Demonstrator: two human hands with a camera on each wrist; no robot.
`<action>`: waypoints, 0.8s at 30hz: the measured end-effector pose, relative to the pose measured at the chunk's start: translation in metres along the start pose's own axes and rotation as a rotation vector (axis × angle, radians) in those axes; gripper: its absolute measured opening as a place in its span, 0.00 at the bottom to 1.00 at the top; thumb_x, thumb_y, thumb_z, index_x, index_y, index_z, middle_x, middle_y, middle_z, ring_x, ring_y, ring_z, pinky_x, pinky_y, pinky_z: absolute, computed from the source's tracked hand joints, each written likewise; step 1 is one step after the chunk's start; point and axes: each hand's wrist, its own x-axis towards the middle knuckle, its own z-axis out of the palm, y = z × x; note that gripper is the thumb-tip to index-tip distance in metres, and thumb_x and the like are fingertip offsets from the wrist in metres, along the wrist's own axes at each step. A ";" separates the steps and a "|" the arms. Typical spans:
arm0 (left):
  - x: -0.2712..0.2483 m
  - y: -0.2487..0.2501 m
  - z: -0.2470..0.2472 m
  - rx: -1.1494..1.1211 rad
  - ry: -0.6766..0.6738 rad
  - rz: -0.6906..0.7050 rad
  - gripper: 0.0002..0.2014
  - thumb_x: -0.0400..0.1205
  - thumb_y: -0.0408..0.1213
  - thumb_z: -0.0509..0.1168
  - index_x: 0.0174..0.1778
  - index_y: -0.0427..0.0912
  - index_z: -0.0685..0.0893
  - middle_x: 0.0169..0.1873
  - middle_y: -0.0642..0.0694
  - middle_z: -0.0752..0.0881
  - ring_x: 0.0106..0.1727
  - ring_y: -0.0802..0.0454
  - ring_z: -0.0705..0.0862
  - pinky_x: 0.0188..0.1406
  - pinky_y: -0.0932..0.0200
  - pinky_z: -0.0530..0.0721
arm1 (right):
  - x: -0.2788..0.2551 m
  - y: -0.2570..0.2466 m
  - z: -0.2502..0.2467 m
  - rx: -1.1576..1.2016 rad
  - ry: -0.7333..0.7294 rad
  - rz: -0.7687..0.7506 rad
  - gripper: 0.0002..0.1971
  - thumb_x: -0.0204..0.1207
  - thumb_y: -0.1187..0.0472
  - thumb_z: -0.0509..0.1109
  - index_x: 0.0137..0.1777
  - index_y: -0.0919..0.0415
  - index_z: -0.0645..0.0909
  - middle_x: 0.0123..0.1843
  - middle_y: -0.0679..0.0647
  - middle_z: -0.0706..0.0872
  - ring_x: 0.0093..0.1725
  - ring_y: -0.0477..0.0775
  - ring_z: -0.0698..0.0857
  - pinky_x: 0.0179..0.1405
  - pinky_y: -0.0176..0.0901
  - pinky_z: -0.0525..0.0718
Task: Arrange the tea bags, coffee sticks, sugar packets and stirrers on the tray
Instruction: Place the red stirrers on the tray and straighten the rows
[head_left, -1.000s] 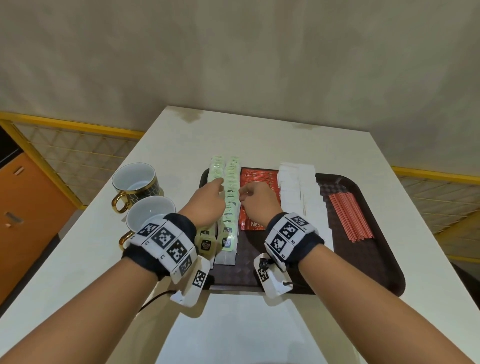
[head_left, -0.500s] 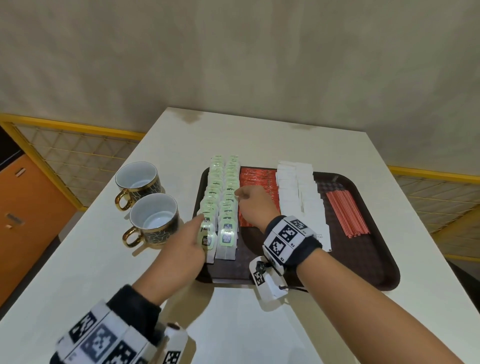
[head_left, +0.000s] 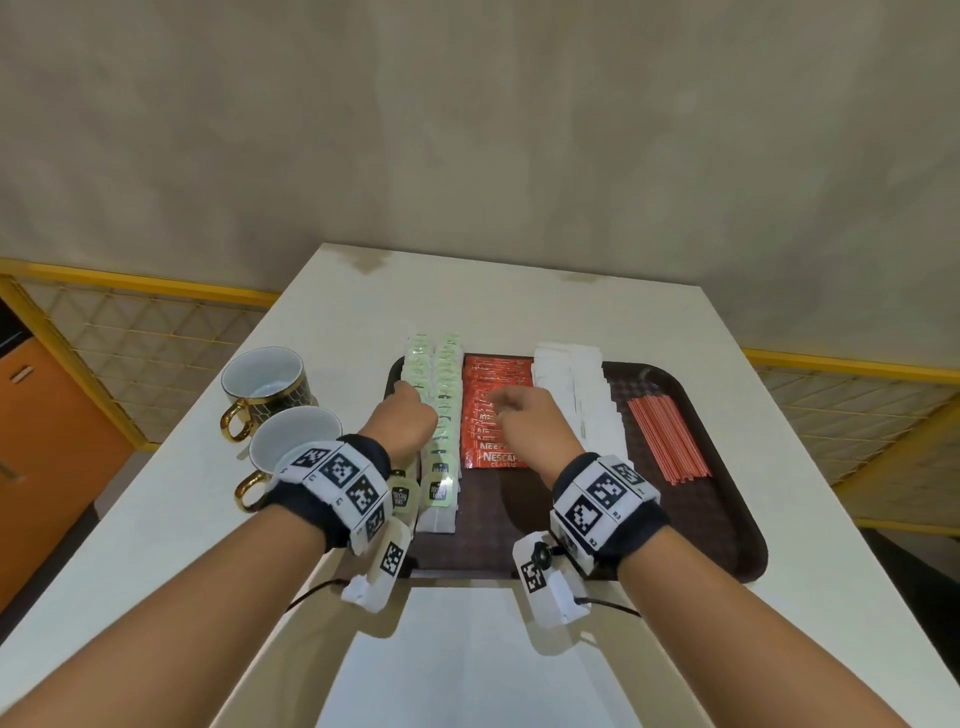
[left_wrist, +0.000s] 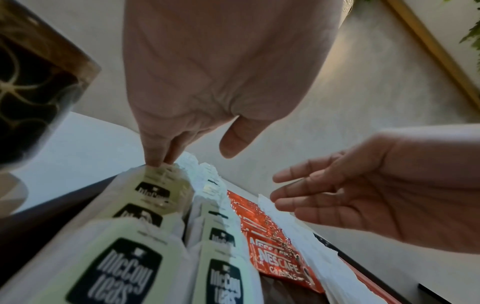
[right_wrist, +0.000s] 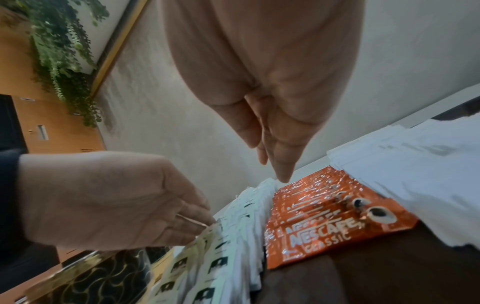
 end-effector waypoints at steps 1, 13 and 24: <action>0.004 -0.001 0.001 0.023 -0.003 0.011 0.22 0.77 0.23 0.55 0.68 0.24 0.69 0.59 0.30 0.79 0.54 0.34 0.81 0.45 0.46 0.79 | 0.002 0.001 -0.004 0.004 0.012 0.010 0.21 0.81 0.73 0.55 0.70 0.61 0.79 0.66 0.58 0.82 0.53 0.54 0.84 0.44 0.37 0.82; -0.032 0.016 -0.021 -0.103 0.098 0.004 0.12 0.81 0.21 0.51 0.60 0.32 0.69 0.38 0.44 0.73 0.38 0.48 0.72 0.29 0.56 0.66 | -0.004 0.005 -0.051 -0.010 -0.019 -0.043 0.18 0.83 0.72 0.56 0.65 0.61 0.82 0.67 0.57 0.84 0.65 0.56 0.82 0.66 0.49 0.80; -0.154 -0.045 0.056 0.884 -0.313 0.511 0.52 0.64 0.61 0.31 0.81 0.39 0.69 0.82 0.29 0.57 0.83 0.35 0.47 0.80 0.39 0.53 | -0.094 0.065 -0.093 -0.836 -0.223 0.081 0.09 0.83 0.53 0.64 0.43 0.55 0.79 0.44 0.47 0.84 0.44 0.49 0.84 0.41 0.41 0.80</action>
